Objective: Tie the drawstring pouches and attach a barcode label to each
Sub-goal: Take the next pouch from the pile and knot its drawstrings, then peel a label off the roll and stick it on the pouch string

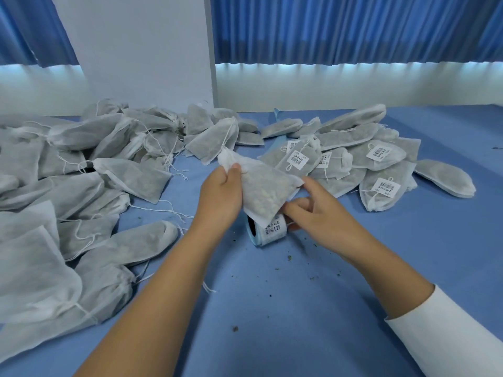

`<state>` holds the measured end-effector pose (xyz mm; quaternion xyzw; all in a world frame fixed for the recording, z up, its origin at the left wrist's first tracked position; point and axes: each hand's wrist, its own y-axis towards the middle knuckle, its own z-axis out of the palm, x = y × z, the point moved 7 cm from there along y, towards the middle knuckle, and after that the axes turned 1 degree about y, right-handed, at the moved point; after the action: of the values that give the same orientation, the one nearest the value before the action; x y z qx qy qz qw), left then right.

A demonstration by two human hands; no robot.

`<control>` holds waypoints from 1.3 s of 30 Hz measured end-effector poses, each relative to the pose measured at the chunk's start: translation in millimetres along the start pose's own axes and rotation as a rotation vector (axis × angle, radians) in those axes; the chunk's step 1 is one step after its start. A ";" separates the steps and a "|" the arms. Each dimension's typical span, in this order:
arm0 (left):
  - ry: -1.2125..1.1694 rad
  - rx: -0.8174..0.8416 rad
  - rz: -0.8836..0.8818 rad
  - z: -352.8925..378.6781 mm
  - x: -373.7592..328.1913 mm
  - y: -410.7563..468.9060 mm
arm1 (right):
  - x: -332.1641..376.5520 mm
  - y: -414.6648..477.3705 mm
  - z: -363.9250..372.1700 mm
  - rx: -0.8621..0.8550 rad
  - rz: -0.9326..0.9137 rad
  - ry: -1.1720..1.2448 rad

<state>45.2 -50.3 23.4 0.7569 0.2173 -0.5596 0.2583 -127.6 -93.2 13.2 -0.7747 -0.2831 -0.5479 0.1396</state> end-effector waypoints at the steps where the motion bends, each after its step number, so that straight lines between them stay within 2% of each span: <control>1: -0.013 0.004 -0.038 -0.1 4.9 2.3 | 2.2 -0.7 -0.7 0.018 -0.035 -0.016; 4: -0.140 0.003 -0.171 -1.3 17.5 7.7 | 6.3 -2.5 1.3 0.064 -0.103 -0.082; 6: -0.170 -0.001 -0.230 -1.0 22.7 9.5 | 6.4 -2.8 0.1 0.034 -0.131 -0.133; 11: -0.222 -0.023 -0.266 -0.3 27.2 12.9 | 15.8 -5.5 -7.3 -0.098 -0.255 -0.339; 15: -0.247 -0.016 -0.275 0.7 27.7 11.8 | 23.1 -8.1 -5.0 -0.119 -0.345 -0.389; 24: -0.240 -0.008 -0.195 0.3 18.4 9.8 | 20.3 -10.0 -10.4 -0.227 -0.332 -0.433; 30: -0.281 -0.031 -0.238 -1.5 21.7 10.8 | 21.9 -12.6 -6.4 -0.335 -0.406 -0.421; 39: -0.280 -0.021 -0.245 -2.5 20.8 10.9 | 16.4 -3.4 -6.5 -0.261 -0.370 -0.394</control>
<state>59.5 -56.3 5.7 0.6368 0.2755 -0.6845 0.2237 -130.7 -89.3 30.4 -0.8127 -0.3685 -0.4348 -0.1210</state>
